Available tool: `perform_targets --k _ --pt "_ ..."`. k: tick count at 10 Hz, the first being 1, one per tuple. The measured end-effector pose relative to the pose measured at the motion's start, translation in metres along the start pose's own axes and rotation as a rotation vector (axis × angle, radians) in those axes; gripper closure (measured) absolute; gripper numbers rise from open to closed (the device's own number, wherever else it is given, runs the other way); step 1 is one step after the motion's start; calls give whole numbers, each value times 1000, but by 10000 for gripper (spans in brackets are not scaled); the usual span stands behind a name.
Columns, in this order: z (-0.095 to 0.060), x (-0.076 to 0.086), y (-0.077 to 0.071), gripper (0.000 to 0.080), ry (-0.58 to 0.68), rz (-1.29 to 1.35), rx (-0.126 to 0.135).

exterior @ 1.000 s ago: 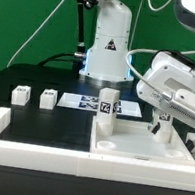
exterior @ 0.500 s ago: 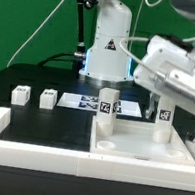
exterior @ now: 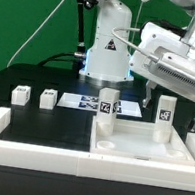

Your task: Assemble square table

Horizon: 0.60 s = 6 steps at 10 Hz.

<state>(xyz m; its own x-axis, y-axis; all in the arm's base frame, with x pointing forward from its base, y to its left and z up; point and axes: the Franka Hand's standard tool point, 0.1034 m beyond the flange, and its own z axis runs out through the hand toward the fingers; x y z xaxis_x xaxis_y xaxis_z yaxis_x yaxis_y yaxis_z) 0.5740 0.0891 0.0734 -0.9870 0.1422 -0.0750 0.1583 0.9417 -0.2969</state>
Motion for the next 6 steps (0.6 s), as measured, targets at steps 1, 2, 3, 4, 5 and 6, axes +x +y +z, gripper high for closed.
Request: perform_targets --k 1,2,3,4,5,6 --pt "0 0 0 151 0 0 0" --pt "1 0 -1 151 6 97 -10" --pt "5 -2 -13 151 17 219 -34" --pt "2 -7 -27 151 13 385 -34" --pt "-8 -14 -37 151 -7 546 -39" --pt "-9 -16 -42 151 -21 621 -57"
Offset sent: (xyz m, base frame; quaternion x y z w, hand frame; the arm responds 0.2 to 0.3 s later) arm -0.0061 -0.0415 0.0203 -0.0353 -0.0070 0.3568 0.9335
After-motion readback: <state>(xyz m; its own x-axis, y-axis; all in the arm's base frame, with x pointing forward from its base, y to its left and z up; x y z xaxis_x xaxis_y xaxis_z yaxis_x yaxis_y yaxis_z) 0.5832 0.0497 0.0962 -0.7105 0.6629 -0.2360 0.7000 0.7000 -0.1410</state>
